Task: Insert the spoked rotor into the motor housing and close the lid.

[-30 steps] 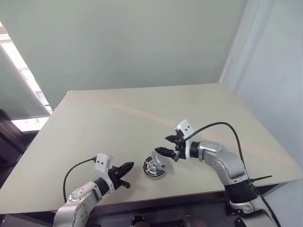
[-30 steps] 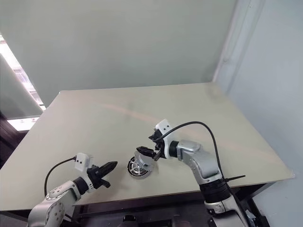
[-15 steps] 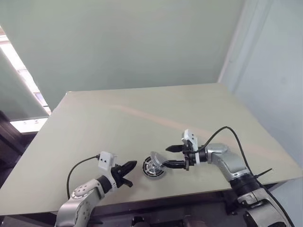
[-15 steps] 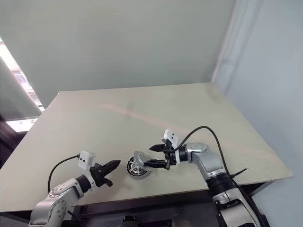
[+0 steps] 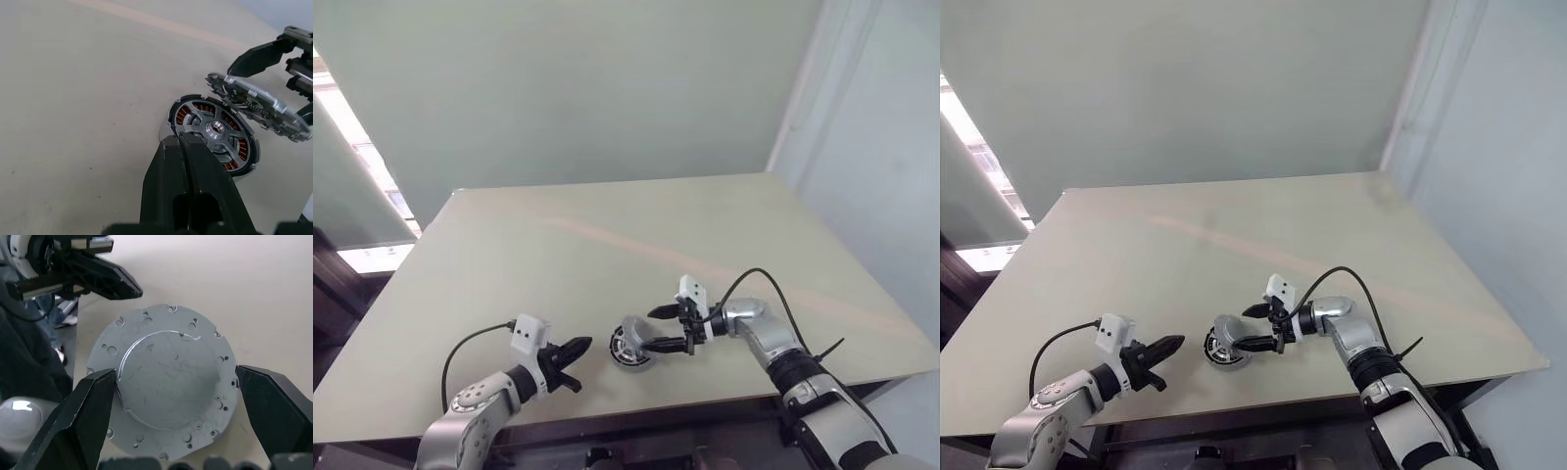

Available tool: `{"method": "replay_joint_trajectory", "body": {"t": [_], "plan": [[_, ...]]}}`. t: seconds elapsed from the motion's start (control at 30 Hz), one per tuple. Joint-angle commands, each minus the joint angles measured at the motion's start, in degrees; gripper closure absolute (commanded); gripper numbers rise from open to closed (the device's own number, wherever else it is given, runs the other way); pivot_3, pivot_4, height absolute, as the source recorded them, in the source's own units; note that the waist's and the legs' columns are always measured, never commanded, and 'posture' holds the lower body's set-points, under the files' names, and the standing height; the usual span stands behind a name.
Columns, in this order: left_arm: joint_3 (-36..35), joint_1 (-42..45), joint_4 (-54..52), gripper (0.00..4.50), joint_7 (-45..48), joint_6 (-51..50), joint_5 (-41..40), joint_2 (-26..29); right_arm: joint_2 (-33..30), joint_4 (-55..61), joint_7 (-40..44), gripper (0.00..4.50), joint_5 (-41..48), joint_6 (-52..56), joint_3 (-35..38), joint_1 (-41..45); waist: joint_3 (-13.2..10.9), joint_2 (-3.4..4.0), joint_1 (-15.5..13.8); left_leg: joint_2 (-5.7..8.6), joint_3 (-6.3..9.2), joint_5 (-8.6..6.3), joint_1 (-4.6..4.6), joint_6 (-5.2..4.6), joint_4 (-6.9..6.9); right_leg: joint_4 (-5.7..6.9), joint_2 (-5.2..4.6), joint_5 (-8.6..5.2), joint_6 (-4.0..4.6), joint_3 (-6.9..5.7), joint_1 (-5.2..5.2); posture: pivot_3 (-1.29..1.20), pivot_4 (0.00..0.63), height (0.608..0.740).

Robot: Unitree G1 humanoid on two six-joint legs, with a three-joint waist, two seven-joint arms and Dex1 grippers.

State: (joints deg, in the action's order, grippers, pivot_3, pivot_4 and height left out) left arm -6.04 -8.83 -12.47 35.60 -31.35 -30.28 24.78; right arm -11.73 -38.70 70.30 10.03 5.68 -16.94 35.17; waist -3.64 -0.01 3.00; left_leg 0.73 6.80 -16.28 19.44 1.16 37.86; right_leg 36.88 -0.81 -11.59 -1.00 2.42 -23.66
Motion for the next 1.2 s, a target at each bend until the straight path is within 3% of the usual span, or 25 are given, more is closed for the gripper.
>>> {"method": "replay_joint_trajectory", "body": {"t": [0.03,0.93,1.07,1.2], "plan": [[-1.6,0.4,-2.7,4.5,0.0,0.0,-1.0,0.5,0.5,-1.8,0.4,0.25,-1.1,-2.4,0.5,2.2,0.0,0.0,0.0,0.0,0.0,0.0,-0.03,0.0,0.0,0.0,0.0,0.0,0.0,0.0,0.04,0.0,0.0,0.74],[-0.3,0.3,-2.3,4.5,0.6,0.0,-0.4,0.1,3.9,-8.9,4.0,0.25,-5.5,-7.8,0.0,4.5,0.0,0.03,0.1,0.0,0.01,0.0,-0.16,0.0,-0.04,0.02,0.0,0.0,0.01,0.01,0.12,0.0,0.0,0.74],[-0.3,0.4,-2.1,4.5,0.7,0.0,-0.4,0.2,4.5,-9.9,3.6,1.13,-6.0,-8.3,0.2,4.9,0.0,0.03,0.0,0.0,0.01,0.0,-0.19,0.0,-0.04,0.04,0.0,0.01,0.01,0.01,0.13,0.0,0.0,0.74],[-0.3,0.5,-2.1,4.5,0.8,0.0,-0.4,0.2,5.1,-10.6,2.7,1.19,-6.1,-8.3,0.6,5.2,0.0,0.03,0.1,0.0,0.0,0.0,-0.24,0.0,-0.04,0.04,0.01,0.01,0.01,0.02,0.16,0.0,0.0,0.74]]}}
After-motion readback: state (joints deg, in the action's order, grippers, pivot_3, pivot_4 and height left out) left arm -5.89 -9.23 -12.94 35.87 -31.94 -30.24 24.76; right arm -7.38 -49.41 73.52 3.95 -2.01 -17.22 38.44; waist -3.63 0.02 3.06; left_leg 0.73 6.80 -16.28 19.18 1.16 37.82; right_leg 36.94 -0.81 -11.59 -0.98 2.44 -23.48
